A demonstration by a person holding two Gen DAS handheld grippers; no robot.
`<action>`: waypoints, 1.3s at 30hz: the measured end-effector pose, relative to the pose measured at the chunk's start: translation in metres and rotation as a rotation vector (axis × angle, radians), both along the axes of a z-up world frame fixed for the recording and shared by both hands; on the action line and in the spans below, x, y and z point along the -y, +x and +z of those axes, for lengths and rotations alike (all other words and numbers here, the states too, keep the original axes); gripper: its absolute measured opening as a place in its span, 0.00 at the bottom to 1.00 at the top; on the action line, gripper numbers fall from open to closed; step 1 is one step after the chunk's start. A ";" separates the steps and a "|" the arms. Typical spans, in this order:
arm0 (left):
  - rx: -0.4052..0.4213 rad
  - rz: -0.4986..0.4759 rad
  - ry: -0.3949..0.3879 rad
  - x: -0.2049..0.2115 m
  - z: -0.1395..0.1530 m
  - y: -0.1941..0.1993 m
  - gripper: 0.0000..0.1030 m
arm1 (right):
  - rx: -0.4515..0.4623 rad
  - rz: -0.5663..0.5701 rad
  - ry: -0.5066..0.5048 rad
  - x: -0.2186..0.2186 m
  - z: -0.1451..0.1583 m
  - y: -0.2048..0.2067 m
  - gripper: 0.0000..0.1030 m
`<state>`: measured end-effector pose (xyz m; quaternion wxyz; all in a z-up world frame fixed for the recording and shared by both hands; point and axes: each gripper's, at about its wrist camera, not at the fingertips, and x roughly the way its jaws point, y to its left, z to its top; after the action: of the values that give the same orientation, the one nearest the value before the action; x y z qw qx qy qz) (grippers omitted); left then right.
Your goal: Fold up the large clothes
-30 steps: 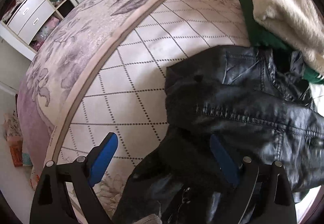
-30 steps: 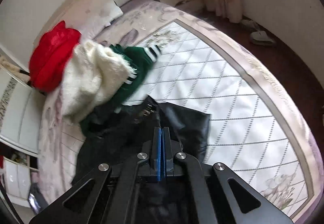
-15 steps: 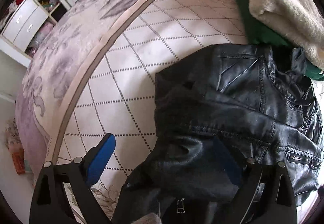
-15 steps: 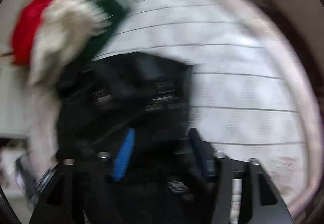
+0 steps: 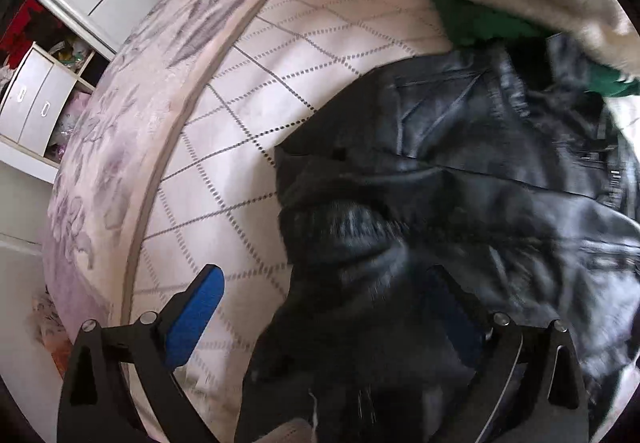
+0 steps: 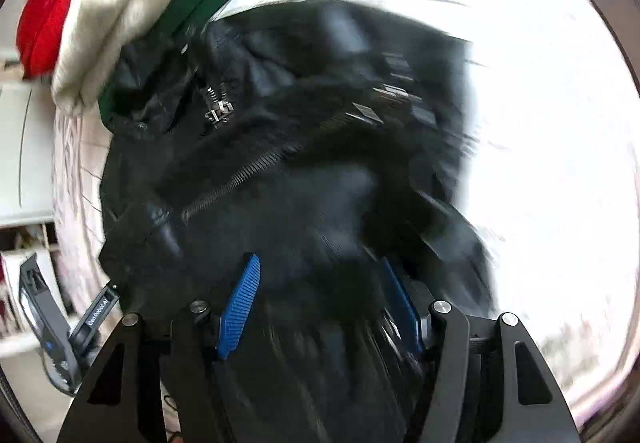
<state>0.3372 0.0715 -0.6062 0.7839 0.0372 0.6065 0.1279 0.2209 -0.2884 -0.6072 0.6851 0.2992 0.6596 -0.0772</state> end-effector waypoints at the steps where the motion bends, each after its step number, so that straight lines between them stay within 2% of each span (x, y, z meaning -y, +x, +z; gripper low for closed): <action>1: 0.014 -0.004 0.001 0.005 0.011 -0.009 1.00 | -0.012 -0.003 -0.015 0.005 0.009 -0.011 0.63; 3: 0.031 -0.018 0.023 0.017 0.022 -0.022 1.00 | -0.047 0.011 -0.059 0.009 0.015 -0.032 0.63; 5: 0.042 -0.030 0.058 0.031 0.025 -0.032 1.00 | -0.119 0.034 -0.096 0.018 0.001 -0.051 0.63; 6: 0.038 -0.039 0.080 0.040 0.023 -0.040 1.00 | -0.139 0.043 -0.091 0.021 -0.009 -0.060 0.60; 7: 0.030 -0.046 0.100 0.049 0.019 -0.047 1.00 | -0.178 0.062 -0.092 0.026 -0.026 -0.068 0.47; 9: 0.011 -0.057 0.135 0.062 0.013 -0.055 1.00 | -0.207 0.095 -0.087 0.032 -0.052 -0.078 0.15; 10: 0.002 -0.060 0.167 0.073 0.007 -0.065 1.00 | -0.194 0.084 -0.069 0.039 -0.063 -0.081 0.14; 12: -0.015 -0.061 0.222 0.090 -0.001 -0.079 1.00 | -0.188 0.072 -0.010 0.048 -0.077 -0.080 0.14; 14: -0.040 -0.052 0.266 0.107 -0.005 -0.095 1.00 | -0.209 0.150 0.002 0.044 -0.072 -0.069 0.15; 17: -0.065 -0.037 0.329 0.137 -0.002 -0.121 1.00 | -0.222 0.237 0.100 0.047 -0.057 -0.055 0.25; 19: -0.085 -0.028 0.365 0.160 0.005 -0.139 1.00 | -0.200 0.279 0.105 0.061 -0.039 -0.052 0.50; 21: -0.106 -0.039 0.403 0.182 0.010 -0.154 1.00 | -0.163 0.309 0.078 0.082 -0.021 -0.054 0.59; 24: -0.131 -0.071 0.438 0.222 0.008 -0.180 1.00 | -0.133 0.290 0.076 0.119 -0.008 -0.062 0.59; 27: -0.168 -0.109 0.420 0.267 -0.001 -0.205 1.00 | -0.117 0.226 0.095 0.160 -0.006 -0.073 0.59; 30: -0.227 -0.144 0.378 0.307 -0.019 -0.226 1.00 | -0.140 0.156 0.074 0.196 -0.014 -0.084 0.59; 32: -0.261 -0.164 0.365 0.327 -0.035 -0.237 1.00 | -0.152 0.124 0.066 0.216 -0.031 -0.099 0.59; 37: -0.322 -0.175 0.432 0.344 -0.085 -0.231 1.00 | -0.164 0.114 0.017 0.252 -0.040 -0.095 0.59; 39: -0.309 -0.155 0.445 0.338 -0.090 -0.221 1.00 | -0.159 0.119 0.015 0.255 -0.044 -0.094 0.59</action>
<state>0.1166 -0.2661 -0.6959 0.6620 0.2737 0.6713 0.1903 0.1271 -0.5437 -0.6510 0.6316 0.2576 0.7292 -0.0551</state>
